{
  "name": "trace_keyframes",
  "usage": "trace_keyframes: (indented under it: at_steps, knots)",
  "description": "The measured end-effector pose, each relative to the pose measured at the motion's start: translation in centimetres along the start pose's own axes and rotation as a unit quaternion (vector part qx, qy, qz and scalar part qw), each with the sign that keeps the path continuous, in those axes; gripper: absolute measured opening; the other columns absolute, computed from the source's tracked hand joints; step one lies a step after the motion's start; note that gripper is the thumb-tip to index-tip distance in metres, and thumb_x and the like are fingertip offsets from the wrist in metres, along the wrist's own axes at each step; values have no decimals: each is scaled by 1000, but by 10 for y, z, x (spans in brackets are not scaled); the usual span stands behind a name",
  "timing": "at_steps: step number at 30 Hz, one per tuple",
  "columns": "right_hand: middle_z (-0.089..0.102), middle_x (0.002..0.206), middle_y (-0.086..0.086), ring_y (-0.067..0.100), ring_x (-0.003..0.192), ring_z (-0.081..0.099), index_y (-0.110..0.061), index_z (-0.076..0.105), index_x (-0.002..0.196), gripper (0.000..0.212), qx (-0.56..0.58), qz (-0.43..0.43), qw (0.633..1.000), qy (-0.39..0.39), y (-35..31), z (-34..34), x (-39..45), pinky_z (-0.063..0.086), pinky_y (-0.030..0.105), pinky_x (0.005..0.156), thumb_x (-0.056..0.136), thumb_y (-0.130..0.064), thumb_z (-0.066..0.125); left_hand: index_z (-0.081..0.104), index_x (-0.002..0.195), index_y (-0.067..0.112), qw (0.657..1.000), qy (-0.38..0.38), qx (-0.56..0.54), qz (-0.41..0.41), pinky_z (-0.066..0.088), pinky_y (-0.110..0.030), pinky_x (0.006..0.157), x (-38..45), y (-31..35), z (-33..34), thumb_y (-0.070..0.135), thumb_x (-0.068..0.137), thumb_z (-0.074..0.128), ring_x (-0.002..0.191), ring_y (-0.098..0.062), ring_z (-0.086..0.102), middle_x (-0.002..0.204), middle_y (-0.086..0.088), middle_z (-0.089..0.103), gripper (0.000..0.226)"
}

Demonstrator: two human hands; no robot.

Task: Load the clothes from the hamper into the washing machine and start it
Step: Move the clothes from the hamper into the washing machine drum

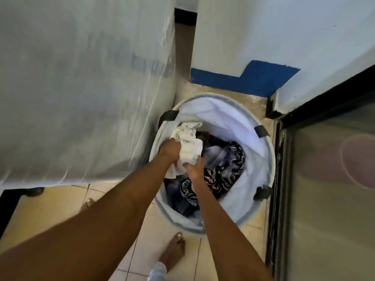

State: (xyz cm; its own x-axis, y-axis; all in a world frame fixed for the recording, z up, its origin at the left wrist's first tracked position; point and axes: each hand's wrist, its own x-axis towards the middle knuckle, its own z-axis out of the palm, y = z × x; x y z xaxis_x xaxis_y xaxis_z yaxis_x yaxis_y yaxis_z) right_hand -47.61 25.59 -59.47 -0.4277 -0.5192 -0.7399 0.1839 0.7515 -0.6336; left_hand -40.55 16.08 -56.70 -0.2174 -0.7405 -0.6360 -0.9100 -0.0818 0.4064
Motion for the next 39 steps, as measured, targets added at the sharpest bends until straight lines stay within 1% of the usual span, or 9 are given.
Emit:
trace_keyframes:
  at_steps: [5, 8, 12, 16, 19, 28, 33, 36, 39]
  knots:
    - [53, 129, 15, 31, 115, 55, -7, 44, 133, 65, 25, -29, 999, 30, -22, -22, -44, 48, 46, 97, 71, 1, 63, 61, 118, 5, 984, -87, -145, 55, 41, -28, 90, -31, 36, -22, 24, 89, 52, 116, -31, 53, 126, -18, 57, 36]
    - [60, 122, 8, 25, 110, 59, -15, 49, 129, 74, 19, -78, 996, 44, -58, -54, -86, 51, 42, 93, 61, -30, 75, 58, 122, 4, 964, -87, -247, 55, 41, -24, 80, -71, 86, -67, 16, 91, 52, 114, -24, 54, 130, -14, 57, 34]
    - [65, 108, -4, 10, 95, 62, -17, 55, 121, 43, 16, -147, 989, 22, -139, -95, -163, 48, 13, 75, 82, -25, 71, 63, 107, 7, 946, -37, -310, 90, 44, -35, 89, -126, 146, -145, 34, 80, 55, 106, -29, 58, 114, -15, 63, 40]
    - [64, 87, 0, 19, 86, 58, -19, 61, 92, 7, 54, -209, 975, 56, -219, -130, -233, 45, 27, 74, 86, -21, 66, 65, 92, 12, 935, 8, -292, 201, 42, -31, 77, -191, 207, -227, 44, 71, 52, 87, -27, 59, 91, -13, 64, 40]
    - [65, 96, 0, 21, 92, 61, -17, 63, 102, 30, 136, -256, 956, 55, -286, -157, -289, 48, 39, 82, 77, -33, 63, 64, 93, 15, 911, 47, -313, 264, 39, -26, 69, -252, 257, -292, 31, 85, 60, 79, -15, 53, 86, -1, 59, 18]
    - [53, 83, 4, 22, 82, 51, -12, 51, 86, 10, 24, -390, 911, 135, -449, -234, -434, 39, 29, 67, 94, -19, 51, 70, 101, 7, 918, 161, -89, 352, 44, -33, 82, -379, 331, -449, 46, 87, 51, 98, -32, 61, 105, -17, 68, 46]
    - [49, 100, 8, 22, 92, 49, -12, 43, 103, 10, 79, -418, 894, 143, -516, -249, -491, 45, 35, 79, 98, -18, 36, 58, 101, -4, 909, 98, -166, 369, 34, -28, 77, -420, 327, -475, 23, 100, 40, 87, -19, 45, 105, -28, 58, 33]
    - [50, 94, 10, 20, 84, 51, -6, 48, 103, 17, 170, -413, 880, 164, -543, -247, -515, 41, 30, 76, 95, -14, 37, 48, 94, 10, 866, 133, -238, 420, 36, -28, 73, -439, 331, -485, 37, 98, 42, 80, -13, 45, 89, -4, 50, 28]
    - [51, 81, 3, 14, 65, 54, -7, 52, 96, 12, 176, -452, 864, 136, -562, -255, -531, 42, 19, 56, 91, -15, 45, 42, 118, 8, 889, 159, -9, 430, 41, -32, 81, -449, 329, -505, 42, 85, 64, 96, -18, 53, 108, -3, 49, 53]
